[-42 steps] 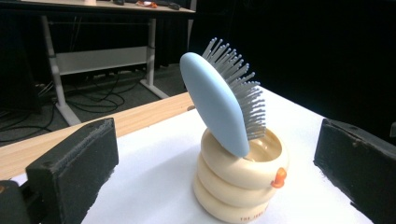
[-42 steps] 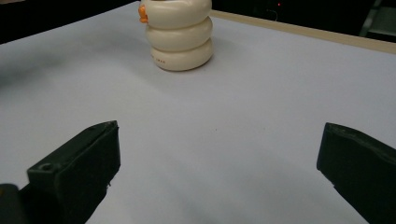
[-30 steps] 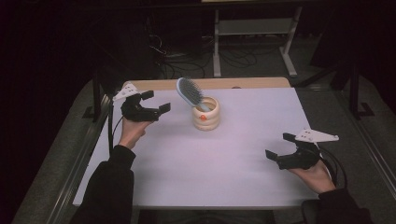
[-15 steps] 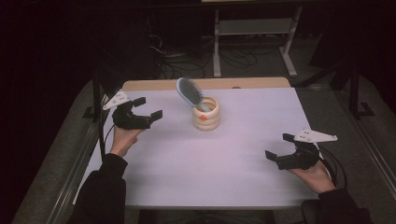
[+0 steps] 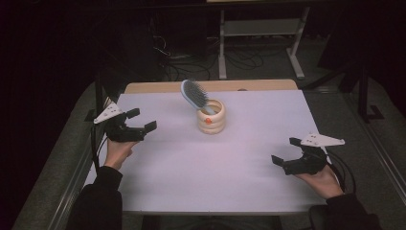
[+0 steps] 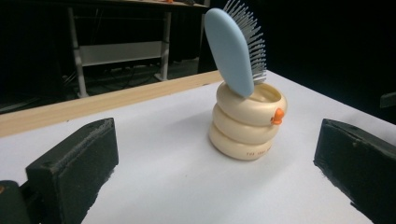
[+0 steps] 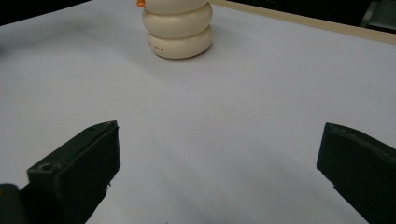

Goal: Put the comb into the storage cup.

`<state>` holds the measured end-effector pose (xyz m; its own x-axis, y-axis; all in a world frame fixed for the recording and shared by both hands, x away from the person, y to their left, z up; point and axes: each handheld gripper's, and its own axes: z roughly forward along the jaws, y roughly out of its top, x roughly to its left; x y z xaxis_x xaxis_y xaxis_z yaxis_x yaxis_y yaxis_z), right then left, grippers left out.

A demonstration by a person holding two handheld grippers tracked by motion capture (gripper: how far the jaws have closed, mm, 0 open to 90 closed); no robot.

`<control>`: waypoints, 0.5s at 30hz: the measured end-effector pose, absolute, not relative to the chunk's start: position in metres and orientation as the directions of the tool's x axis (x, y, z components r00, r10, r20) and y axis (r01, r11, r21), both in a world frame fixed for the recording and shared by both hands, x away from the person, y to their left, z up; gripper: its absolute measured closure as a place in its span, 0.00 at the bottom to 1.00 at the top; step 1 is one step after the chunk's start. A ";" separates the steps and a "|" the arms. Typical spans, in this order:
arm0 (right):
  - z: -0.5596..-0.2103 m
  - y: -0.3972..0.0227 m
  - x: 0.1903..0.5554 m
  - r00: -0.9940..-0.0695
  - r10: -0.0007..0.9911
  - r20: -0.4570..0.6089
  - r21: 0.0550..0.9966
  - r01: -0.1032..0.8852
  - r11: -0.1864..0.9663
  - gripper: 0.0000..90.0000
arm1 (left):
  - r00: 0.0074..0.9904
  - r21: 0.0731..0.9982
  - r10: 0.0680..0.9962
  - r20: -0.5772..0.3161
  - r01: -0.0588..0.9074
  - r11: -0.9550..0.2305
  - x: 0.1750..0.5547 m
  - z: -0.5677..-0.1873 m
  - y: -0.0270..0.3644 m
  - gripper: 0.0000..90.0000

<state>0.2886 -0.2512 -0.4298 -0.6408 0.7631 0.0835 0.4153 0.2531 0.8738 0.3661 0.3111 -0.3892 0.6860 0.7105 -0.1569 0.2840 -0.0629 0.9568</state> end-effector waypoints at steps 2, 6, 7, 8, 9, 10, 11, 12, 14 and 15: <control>-0.430 -0.251 0.288 -0.641 0.763 0.085 0.874 0.416 0.252 0.00 | 0.683 0.956 0.713 -0.158 0.286 -0.062 0.363 -0.392 0.314 0.00; -0.430 -0.251 0.288 -0.641 0.763 0.088 0.873 0.419 0.251 0.00 | 0.685 0.959 0.710 -0.164 0.280 -0.049 0.357 -0.397 0.321 0.00; -0.430 -0.251 0.288 -0.641 0.762 0.089 0.872 0.420 0.251 0.00 | 0.683 0.959 0.712 -0.163 0.279 -0.048 0.355 -0.399 0.323 0.00; -0.430 -0.251 0.289 -0.640 0.763 0.091 0.872 0.421 0.250 0.00 | 0.681 0.959 0.714 -0.164 0.280 -0.046 0.353 -0.400 0.325 0.00; -0.430 -0.251 0.289 -0.640 0.763 0.091 0.872 0.421 0.250 0.00 | 0.679 0.959 0.715 -0.165 0.279 -0.044 0.352 -0.402 0.327 0.00; -0.430 -0.251 0.289 -0.641 0.762 0.091 0.871 0.422 0.250 0.00 | 0.676 0.959 0.717 -0.170 0.282 -0.039 0.351 -0.404 0.329 0.00; -0.431 -0.251 0.289 -0.641 0.762 0.091 0.871 0.423 0.252 0.00 | 0.674 0.958 0.718 -0.173 0.284 -0.036 0.350 -0.406 0.331 0.00; -0.431 -0.251 0.289 -0.641 0.762 0.091 0.871 0.423 0.252 0.00 | 0.672 0.958 0.720 -0.172 0.285 -0.037 0.349 -0.407 0.333 0.00; -0.431 -0.251 0.289 -0.641 0.762 0.092 0.871 0.423 0.250 0.00 | 0.668 0.957 0.723 -0.175 0.288 -0.035 0.347 -0.409 0.336 0.00; -0.431 -0.251 0.289 -0.641 0.762 0.091 0.871 0.423 0.251 0.00 | 0.667 0.957 0.724 -0.175 0.287 -0.033 0.346 -0.409 0.338 0.00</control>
